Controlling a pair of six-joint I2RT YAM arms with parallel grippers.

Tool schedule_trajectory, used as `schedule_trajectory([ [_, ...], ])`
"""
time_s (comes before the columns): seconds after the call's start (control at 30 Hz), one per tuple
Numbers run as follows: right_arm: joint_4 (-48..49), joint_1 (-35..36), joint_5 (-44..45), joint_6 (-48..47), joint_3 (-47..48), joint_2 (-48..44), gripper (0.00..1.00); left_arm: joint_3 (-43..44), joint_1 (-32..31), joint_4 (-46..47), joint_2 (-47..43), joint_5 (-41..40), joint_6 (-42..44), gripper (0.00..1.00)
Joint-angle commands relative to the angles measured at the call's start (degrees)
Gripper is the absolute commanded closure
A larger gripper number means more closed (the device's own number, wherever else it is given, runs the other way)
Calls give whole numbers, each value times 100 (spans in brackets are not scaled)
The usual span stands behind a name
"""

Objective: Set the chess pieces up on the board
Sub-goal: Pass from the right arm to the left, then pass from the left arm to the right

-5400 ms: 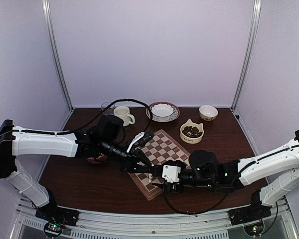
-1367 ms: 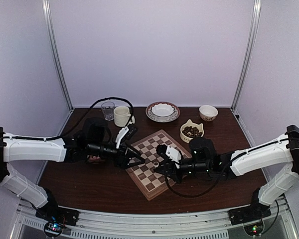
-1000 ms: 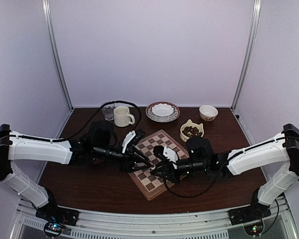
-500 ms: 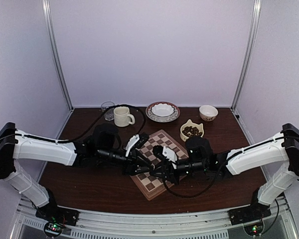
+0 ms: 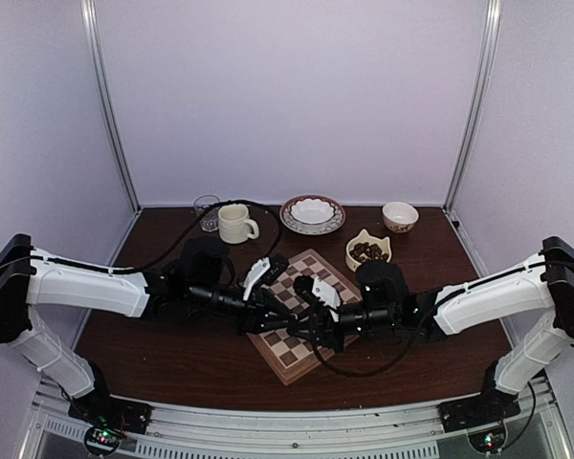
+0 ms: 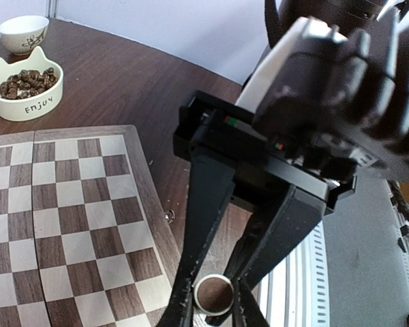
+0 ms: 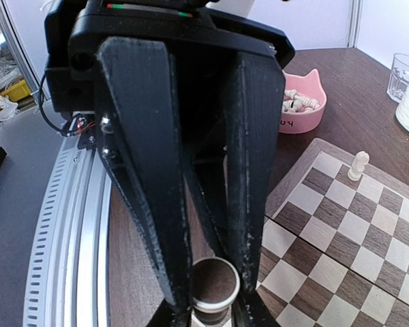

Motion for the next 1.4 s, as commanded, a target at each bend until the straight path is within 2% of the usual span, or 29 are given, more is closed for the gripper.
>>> schedule_trajectory([
  [0.0, 293, 1, 182, 67, 18, -36, 73, 134, -22, 258, 36, -94, -90, 89],
  [0.07, 477, -9, 275, 67, -116, -168, 58, 103, -23, 332, 12, -180, -188, 90],
  [0.23, 817, -14, 286, 208, -365, -404, 32, 79, -15, 442, -64, -407, -434, 94],
  [0.33, 1021, -18, 261, 266, -507, -563, 26, 130, -12, 481, -103, -668, -664, 94],
  [0.5, 1270, -18, 852, 287, -913, -1099, 17, 157, -5, 548, -174, -1326, -1350, 93],
  [0.7, 1530, -18, 1835, 537, -1323, -1827, 13, 165, -5, 1316, -218, -1334, -2454, 91],
  [0.87, 1412, -18, 1832, 551, -1361, -2234, 16, 234, -5, 2075, -127, -1277, -3446, 92],
  [0.97, 1070, -12, 1966, 323, -1391, -2603, 22, 423, -12, 2079, 32, -1204, -3939, 92],
  [1.13, 700, -5, 2241, -182, -1556, -3223, 25, 437, -37, 2154, 178, -1297, -4558, 92],
  [1.37, 544, 81, 2305, -598, -1536, -3240, 26, 327, -62, 2871, 552, -1254, -5593, 91],
])
